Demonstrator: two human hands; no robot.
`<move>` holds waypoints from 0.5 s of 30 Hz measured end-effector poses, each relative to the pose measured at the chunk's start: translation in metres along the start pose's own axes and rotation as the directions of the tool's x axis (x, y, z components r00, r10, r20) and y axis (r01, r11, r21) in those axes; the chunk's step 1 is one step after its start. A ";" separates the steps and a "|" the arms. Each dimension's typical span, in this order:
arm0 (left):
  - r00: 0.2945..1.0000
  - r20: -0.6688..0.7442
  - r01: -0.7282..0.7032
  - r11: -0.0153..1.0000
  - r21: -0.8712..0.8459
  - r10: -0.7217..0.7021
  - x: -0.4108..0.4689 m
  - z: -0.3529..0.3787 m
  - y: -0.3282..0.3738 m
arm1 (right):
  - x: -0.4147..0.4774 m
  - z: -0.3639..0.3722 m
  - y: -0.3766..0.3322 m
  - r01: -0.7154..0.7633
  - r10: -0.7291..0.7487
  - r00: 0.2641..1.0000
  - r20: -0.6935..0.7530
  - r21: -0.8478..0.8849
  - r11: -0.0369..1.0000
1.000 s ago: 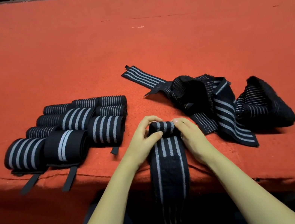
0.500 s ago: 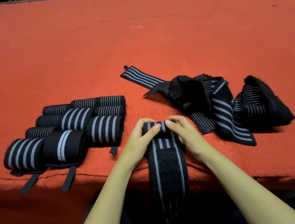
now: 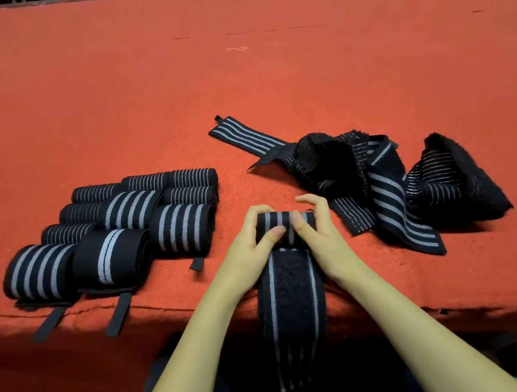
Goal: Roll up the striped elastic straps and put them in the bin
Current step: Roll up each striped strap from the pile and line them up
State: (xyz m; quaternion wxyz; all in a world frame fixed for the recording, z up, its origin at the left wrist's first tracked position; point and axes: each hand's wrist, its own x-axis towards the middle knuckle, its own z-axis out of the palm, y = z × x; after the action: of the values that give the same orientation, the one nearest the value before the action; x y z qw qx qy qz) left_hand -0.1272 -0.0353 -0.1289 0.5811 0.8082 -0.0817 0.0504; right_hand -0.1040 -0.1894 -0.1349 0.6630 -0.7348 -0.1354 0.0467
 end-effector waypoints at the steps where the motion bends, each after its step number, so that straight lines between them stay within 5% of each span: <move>1: 0.998 -0.019 -0.052 0.999 0.013 0.053 -0.001 0.000 0.000 | 0.001 0.001 -0.001 -0.023 0.023 1.000 -0.021 -0.001 1.000; 6: 0.987 -0.077 -0.142 0.990 0.010 0.143 -0.004 -0.001 0.003 | 0.006 0.007 -0.006 -0.044 0.050 0.997 -0.061 0.096 0.994; 15: 0.989 -0.044 0.142 0.990 -0.003 -0.142 0.002 0.001 0.009 | -0.003 0.005 -0.002 0.073 -0.069 0.997 -0.045 0.094 0.993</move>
State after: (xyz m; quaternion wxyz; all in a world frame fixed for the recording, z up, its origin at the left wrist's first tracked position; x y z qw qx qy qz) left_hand -0.1273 -0.0394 -0.1206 0.5848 0.8107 -0.0110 0.0267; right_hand -0.1078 -0.1854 -0.1342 0.7012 -0.6978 -0.1452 0.0142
